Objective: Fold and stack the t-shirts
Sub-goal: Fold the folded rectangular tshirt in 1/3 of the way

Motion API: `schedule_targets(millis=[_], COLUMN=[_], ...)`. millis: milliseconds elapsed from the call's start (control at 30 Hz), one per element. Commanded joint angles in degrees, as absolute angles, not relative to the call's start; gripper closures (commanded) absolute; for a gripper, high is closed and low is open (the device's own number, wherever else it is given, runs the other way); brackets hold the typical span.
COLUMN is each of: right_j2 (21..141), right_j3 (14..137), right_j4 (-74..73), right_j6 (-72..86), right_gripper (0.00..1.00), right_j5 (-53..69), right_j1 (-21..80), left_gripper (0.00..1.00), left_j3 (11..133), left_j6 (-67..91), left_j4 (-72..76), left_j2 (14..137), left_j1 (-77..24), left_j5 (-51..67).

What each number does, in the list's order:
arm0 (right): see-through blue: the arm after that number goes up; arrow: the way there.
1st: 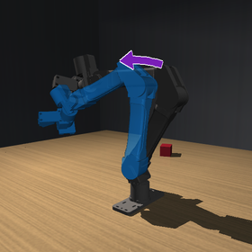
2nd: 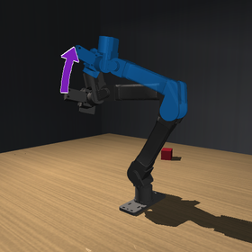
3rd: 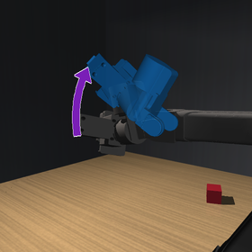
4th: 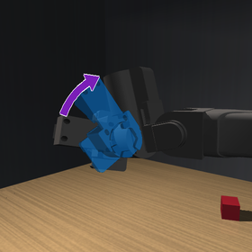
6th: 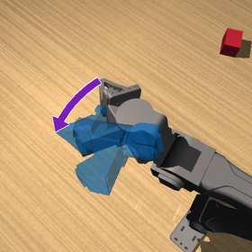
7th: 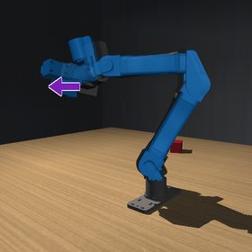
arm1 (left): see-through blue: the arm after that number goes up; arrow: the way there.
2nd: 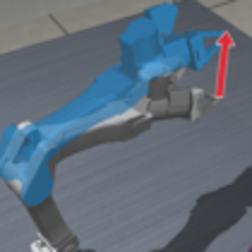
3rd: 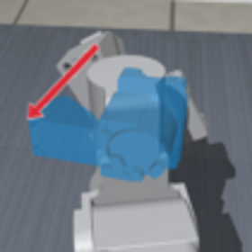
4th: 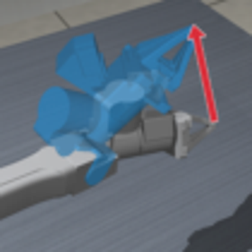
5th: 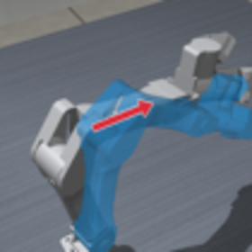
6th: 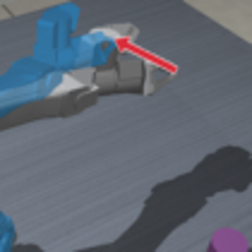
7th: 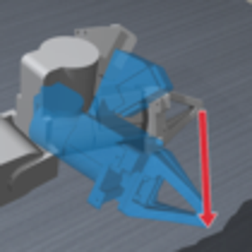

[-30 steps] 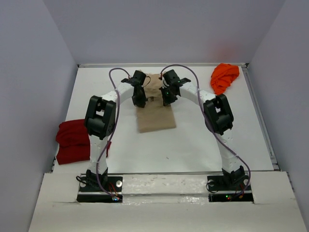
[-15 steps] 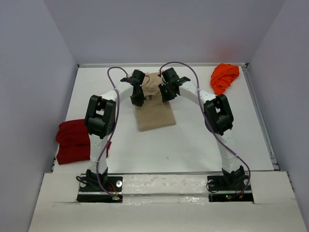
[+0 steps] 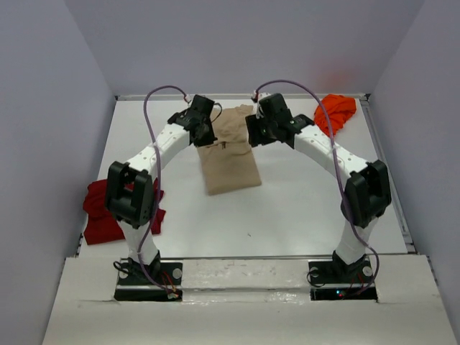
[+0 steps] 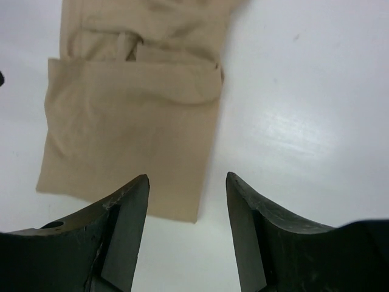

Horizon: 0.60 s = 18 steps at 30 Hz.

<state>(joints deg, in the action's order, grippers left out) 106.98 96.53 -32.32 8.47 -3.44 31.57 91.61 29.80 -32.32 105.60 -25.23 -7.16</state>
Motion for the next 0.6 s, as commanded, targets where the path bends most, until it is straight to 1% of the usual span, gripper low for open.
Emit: schedule_targets(millis=[0, 33, 67, 100, 133, 200, 300, 433, 567], right_j2=[99.8, 96.4, 94.2, 92.0, 90.1, 86.9, 87.7, 89.9, 92.9], right_j3=[80.0, 76.9, 73.5, 67.0, 64.1, 58.4, 57.0, 58.4, 59.7], right_j4=[-31.1, -28.2, -26.1, -24.0, -20.0, -16.1, -14.9, -15.3, -15.2], right_j6=[15.3, 16.8, 18.0, 20.3, 21.6, 23.6, 23.2, 22.9, 22.2], right_gripper=[0.4, 0.4, 0.4, 0.4, 0.4, 0.4, 0.4, 0.41, 0.41], right_j5=[5.0, 6.9, 9.0, 12.7, 14.1, 20.9, 24.8, 25.3, 27.9], right_j1=[32.0, 32.0, 32.0, 31.5, 31.5, 29.1, 29.1, 27.9, 24.0], left_gripper=[0.94, 0.93, 0.93, 0.93, 0.93, 0.93, 0.93, 0.93, 0.93], left_j3=[76.1, 69.1, 66.0, 63.2, 60.9, 54.6, 53.4, 53.3, 53.9], left_j6=[30.8, 31.6, 32.5, 34.0, 34.4, 35.9, 35.7, 35.2, 34.7], left_j4=[-27.8, -25.7, -24.0, -20.7, -19.2, -16.8, -15.2, -13.9, -13.3], left_j2=[95.0, 91.9, 90.6, 89.3, 87.0, 84.7, 84.9, 87.7, 90.1], left_j1=[-23.8, -23.0, -22.2, -21.3, -21.1, -20.7, -20.7, -20.4, -19.8], left_j5=[4.7, 9.1, 12.4, 17.3, 18.8, 20.6, 22.6, 25.7, 26.6])
